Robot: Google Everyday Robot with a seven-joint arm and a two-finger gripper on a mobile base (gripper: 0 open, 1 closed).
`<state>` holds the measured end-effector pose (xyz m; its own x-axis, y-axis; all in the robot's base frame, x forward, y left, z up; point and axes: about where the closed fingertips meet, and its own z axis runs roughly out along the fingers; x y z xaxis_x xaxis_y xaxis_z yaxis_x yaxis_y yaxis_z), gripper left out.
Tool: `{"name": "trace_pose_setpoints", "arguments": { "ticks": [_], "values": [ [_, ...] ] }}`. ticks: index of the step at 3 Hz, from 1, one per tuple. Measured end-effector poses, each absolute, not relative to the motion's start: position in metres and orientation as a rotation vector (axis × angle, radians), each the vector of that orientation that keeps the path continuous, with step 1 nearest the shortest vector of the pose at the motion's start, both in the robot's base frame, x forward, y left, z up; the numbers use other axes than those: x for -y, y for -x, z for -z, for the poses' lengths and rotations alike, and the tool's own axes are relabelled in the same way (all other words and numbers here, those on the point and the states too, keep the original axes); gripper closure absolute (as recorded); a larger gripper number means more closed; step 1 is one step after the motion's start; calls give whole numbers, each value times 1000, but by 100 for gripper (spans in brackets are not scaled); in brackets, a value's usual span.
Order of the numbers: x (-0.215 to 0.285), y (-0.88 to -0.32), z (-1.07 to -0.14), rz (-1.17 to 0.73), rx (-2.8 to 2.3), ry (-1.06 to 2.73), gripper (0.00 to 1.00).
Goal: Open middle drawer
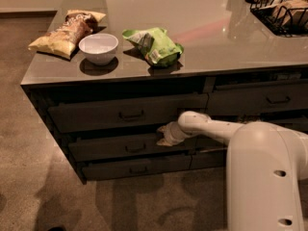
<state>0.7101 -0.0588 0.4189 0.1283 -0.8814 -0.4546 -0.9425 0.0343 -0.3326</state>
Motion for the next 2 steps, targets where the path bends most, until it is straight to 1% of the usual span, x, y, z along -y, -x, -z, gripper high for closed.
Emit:
{"name": "trace_pose_setpoints", "arguments": {
  "ticks": [1,2],
  "values": [
    [57,-711,-418,-161,-1757,1854,57],
    [56,-699,-413,-212,-1757,1856,68]
  ]
}}
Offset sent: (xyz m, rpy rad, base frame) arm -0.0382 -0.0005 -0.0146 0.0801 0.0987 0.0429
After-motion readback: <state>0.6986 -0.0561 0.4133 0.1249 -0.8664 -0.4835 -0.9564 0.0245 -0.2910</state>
